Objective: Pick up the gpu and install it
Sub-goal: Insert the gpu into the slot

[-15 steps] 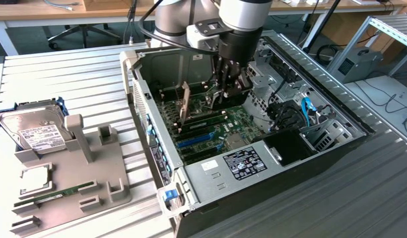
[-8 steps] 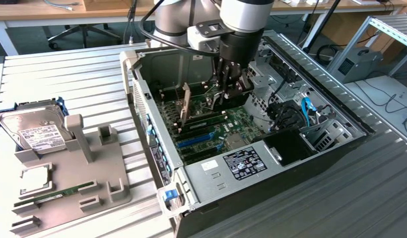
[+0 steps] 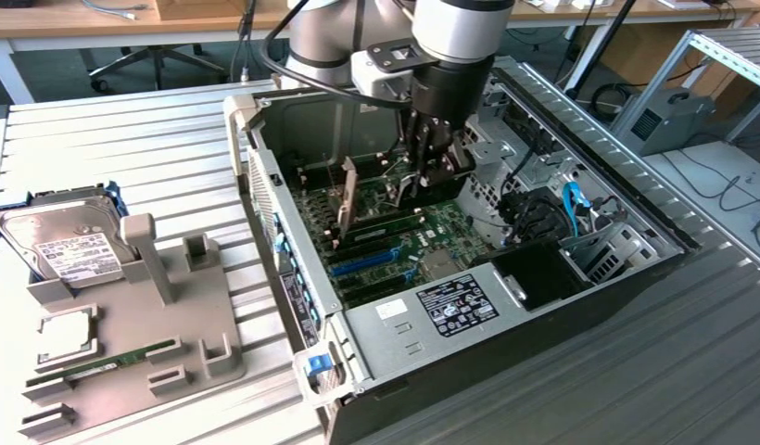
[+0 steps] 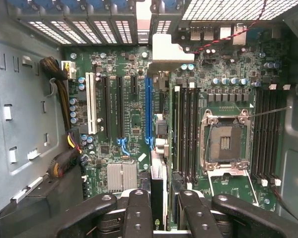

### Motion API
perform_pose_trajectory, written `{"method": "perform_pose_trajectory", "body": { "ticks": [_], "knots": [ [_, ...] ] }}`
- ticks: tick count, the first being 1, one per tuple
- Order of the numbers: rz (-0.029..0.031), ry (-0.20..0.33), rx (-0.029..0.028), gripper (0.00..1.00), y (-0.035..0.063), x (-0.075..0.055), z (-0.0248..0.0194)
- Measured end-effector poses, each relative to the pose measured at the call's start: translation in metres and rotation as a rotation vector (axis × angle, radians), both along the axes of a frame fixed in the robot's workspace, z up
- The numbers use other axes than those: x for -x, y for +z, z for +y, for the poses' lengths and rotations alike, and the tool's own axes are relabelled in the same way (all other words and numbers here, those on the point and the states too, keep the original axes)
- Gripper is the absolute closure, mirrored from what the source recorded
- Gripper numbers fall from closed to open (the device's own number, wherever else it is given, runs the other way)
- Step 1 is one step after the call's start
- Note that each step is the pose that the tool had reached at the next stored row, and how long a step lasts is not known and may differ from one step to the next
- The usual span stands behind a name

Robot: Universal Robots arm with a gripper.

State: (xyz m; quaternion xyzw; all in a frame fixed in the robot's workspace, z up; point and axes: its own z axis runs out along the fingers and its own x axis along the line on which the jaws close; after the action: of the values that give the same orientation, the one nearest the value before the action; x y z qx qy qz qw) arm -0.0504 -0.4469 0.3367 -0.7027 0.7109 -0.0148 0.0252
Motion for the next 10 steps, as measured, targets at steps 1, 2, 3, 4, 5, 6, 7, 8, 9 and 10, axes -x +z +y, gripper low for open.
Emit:
{"method": "perform_pose_trajectory", "body": {
  "ticks": [1, 2, 3, 4, 5, 6, 7, 8, 9, 10],
  "knots": [
    [0.0000, 0.000, 0.0000, 0.74, -0.0001, 0.0000, -0.0003],
    [0.0000, 0.000, 0.0000, 0.74, -0.0001, 0.0000, -0.0008],
    [0.0000, 0.000, 0.0000, 0.74, -0.0002, 0.0000, -0.0014],
    [0.0000, 0.000, -0.0001, 0.74, -0.0002, 0.0000, -0.0017],
    [0.0000, 0.000, 0.0000, 0.74, -0.0003, 0.0000, -0.0021],
    [0.0000, 0.000, 0.0000, 0.74, -0.0003, 0.0000, -0.0026],
    [0.0000, 0.000, -0.0001, 0.74, -0.0004, 0.0000, -0.0029],
    [0.0000, 0.000, 0.0000, 0.74, -0.0004, 0.0000, -0.0033],
    [0.0000, 0.000, 0.0000, 0.74, -0.0004, 0.0000, -0.0037],
    [0.0000, 0.000, 0.0000, 0.74, -0.0005, 0.0000, -0.0041]
  ]
}}
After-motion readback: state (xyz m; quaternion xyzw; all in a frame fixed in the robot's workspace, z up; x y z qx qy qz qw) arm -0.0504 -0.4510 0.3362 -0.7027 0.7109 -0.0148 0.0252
